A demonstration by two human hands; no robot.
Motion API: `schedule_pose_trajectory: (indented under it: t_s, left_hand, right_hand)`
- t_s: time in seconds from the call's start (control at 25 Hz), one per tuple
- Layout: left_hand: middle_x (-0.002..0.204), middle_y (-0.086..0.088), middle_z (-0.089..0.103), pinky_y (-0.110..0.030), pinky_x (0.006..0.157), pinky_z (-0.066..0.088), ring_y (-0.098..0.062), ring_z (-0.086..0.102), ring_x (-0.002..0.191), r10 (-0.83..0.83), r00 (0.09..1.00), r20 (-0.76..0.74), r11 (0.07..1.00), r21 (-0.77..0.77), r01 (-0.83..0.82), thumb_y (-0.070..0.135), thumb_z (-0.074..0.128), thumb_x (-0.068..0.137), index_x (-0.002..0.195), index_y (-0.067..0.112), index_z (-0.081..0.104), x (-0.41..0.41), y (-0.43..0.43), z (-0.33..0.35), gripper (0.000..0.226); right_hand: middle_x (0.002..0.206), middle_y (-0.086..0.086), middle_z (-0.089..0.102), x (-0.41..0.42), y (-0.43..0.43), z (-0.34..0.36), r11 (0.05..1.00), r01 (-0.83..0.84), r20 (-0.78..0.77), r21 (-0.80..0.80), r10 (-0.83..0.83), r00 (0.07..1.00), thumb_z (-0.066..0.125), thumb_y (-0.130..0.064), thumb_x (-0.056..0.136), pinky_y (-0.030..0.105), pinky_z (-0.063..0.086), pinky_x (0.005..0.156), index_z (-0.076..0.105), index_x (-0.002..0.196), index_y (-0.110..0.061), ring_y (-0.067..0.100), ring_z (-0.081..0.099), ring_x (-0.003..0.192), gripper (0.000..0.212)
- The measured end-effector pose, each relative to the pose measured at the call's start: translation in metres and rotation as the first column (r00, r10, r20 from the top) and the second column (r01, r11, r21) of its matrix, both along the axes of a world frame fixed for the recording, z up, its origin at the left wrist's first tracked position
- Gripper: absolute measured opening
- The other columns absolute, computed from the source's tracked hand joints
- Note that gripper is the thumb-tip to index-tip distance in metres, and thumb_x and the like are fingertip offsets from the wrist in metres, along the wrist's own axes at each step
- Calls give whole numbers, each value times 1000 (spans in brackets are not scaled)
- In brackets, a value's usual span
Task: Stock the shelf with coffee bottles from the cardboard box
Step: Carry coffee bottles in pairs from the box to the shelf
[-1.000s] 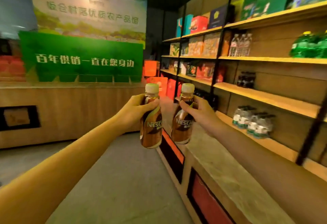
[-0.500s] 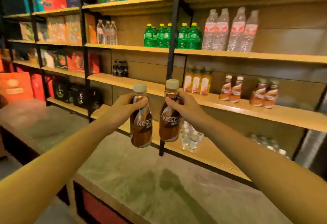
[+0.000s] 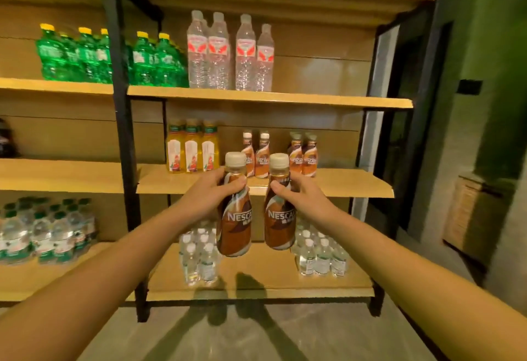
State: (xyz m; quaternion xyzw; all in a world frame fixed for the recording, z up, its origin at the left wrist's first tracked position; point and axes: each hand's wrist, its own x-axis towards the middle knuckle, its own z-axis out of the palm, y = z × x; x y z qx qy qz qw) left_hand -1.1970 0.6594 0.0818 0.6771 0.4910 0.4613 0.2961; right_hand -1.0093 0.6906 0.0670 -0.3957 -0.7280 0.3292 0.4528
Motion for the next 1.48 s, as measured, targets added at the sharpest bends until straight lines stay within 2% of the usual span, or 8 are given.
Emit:
schedule_pose_trajectory:
  t_s: [0.12, 0.36, 0.52, 0.64, 0.76, 0.92, 1.12, 1.48]
  left_hand:
    - [84, 13, 61, -6, 52, 43, 4, 58, 71, -84, 996, 1, 996, 7, 84, 27, 51, 93, 85, 30, 53, 17, 49, 0, 8]
    - [91, 6, 69, -9, 59, 48, -6, 67, 82, -208, 978, 37, 977, -38, 209, 25, 53, 92, 97, 21, 60, 64, 126, -6, 10]
    - [91, 8, 68, -9, 59, 49, -1, 66, 78, -201, 979, 46, 978, -39, 203, 25, 52, 92, 95, 23, 58, 100, 179, -5, 7]
    - [91, 11, 65, -9, 59, 47, -1, 64, 85, -157, 986, 54, 986, -42, 159, 27, 50, 93, 99, 24, 56, 128, 216, 2, 10]
    - [92, 13, 63, -12, 62, 44, 1, 60, 82, -106, 991, 85, 993, -35, 109, 30, 49, 93, 102, 27, 55, 150, 251, 10, 11]
    - [98, 6, 67, -26, 82, 50, -7, 63, 89, -64, 996, 57, 997, -47, 66, 35, 49, 93, 101, 25, 56, 166, 294, 20, 15]
    - [104, 0, 68, -32, 89, 50, -12, 65, 95, -106, 993, 57, 992, -60, 109, 33, 50, 92, 104, 24, 57, 177, 337, 16, 16]
    - [100, 6, 68, -12, 66, 46, -2, 65, 88, -167, 985, 37, 983, -71, 169, 30, 49, 93, 103, 27, 56, 176, 374, 7, 12]
  right_hand:
    - [110, -3, 65, 15, 33, -4, 998, 67, -48, -20, -68, 997, 55, -25, 93, 20, 49, 85, 57, 119, -16, 9, 61, 101, 28]
    - [106, -2, 66, 55, 99, -13, 993, 117, -68, -31, -119, 991, 55, -22, 92, 15, 50, 77, 59, 116, -12, 7, 63, 95, 26]
    - [100, -8, 67, 91, 155, -11, 995, 92, -92, -30, -94, 991, 55, -21, 92, 11, 51, 71, 59, 109, -20, 1, 64, 89, 17]
    - [98, -11, 67, 119, 201, -3, 997, 64, -99, -31, -66, 993, 56, -22, 92, 14, 51, 74, 58, 111, -20, 2, 63, 90, 20]
    - [99, -11, 67, 140, 240, 6, 999, 36, -105, -21, -39, 994, 56, -24, 92, 20, 52, 80, 57, 116, -20, 4, 64, 93, 24]
    - [112, 1, 68, 156, 286, 12, 999, 49, -97, -20, -50, 994, 56, -29, 92, 34, 53, 91, 56, 120, -16, 14, 65, 102, 31]
    - [116, 2, 67, 165, 326, 8, 995, 79, -96, -60, -85, 992, 55, -31, 92, 35, 53, 91, 53, 125, -17, 15, 65, 104, 35]
    - [111, 2, 67, 158, 366, -7, 992, 115, -122, -47, -120, 985, 57, -27, 91, 31, 53, 90, 56, 116, -18, 15, 65, 103, 26]
